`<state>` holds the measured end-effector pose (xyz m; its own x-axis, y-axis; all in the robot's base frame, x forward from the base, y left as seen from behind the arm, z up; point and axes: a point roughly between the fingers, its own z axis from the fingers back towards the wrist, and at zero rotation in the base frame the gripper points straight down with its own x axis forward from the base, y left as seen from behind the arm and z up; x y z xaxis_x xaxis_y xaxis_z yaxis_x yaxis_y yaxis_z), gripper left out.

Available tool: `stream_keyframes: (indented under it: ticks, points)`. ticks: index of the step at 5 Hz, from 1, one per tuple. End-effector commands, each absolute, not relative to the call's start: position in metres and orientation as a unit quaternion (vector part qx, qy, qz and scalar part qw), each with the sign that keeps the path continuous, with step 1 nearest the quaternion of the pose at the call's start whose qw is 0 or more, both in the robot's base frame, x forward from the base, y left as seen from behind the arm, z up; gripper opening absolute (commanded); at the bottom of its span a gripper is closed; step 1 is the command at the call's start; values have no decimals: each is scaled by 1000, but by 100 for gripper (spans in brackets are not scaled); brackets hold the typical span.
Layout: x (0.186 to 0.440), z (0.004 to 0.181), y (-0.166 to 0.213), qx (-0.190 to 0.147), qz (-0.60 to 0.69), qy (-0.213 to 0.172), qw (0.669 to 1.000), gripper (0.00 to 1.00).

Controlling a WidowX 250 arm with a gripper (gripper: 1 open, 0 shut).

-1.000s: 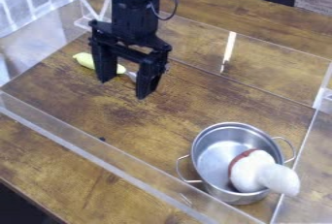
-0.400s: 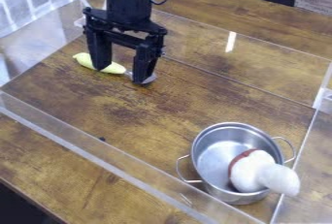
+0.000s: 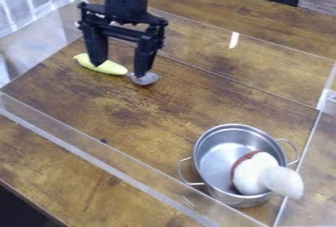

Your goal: Put the mushroom in the silver pot

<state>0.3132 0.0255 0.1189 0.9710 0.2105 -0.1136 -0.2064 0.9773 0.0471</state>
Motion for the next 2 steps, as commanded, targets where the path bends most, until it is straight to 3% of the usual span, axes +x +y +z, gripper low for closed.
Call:
stream_keyframes:
  ticks: [1, 2]
  points:
    - [312, 130, 22, 22, 91, 34, 995, 100]
    - [303, 123, 21, 22, 78, 40, 996, 100]
